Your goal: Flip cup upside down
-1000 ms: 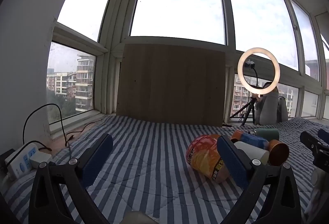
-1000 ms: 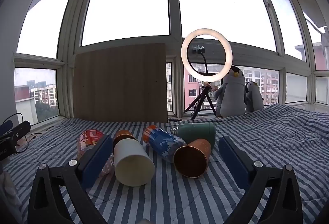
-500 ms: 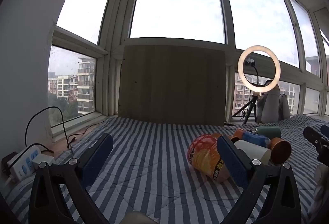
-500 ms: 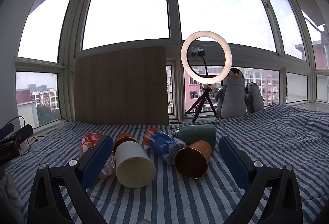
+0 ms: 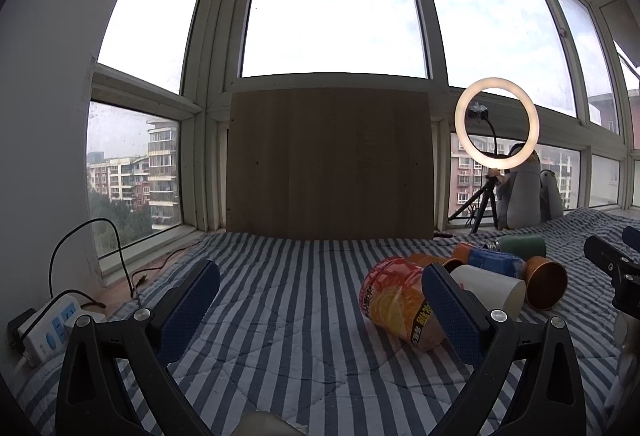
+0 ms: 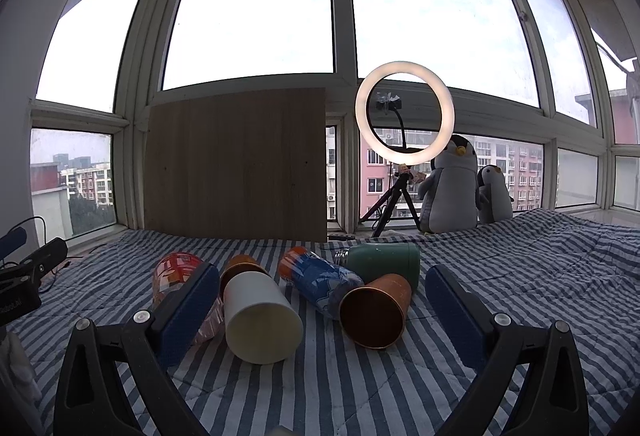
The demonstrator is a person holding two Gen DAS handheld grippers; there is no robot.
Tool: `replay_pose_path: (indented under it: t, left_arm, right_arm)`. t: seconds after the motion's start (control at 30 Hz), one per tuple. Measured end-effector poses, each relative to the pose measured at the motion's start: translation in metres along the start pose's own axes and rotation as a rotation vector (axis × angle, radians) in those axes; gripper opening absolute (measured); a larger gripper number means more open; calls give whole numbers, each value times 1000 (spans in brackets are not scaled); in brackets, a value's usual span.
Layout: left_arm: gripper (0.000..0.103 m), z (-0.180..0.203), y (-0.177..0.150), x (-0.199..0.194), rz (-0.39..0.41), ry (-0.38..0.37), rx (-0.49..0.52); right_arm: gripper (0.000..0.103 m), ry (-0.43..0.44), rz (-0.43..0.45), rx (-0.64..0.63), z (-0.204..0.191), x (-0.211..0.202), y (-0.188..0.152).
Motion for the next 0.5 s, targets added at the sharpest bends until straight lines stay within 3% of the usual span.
replay_pose_path:
  t: [0.5]
  left_arm:
    - [102,-2,-3,4,-11,-5,-6]
  right_arm:
    - [101,-7,10,8,3,-3,2]
Point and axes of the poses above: each gripper's, at about its wrist camera, not at the fingertips, and x roughly the way its jaws point, z to its right, y to its top, the point moved 5 cm from there along x, roughly the way its jaws point, and after that the axes turned 9 degrees about -z, right-handed, at the moved point
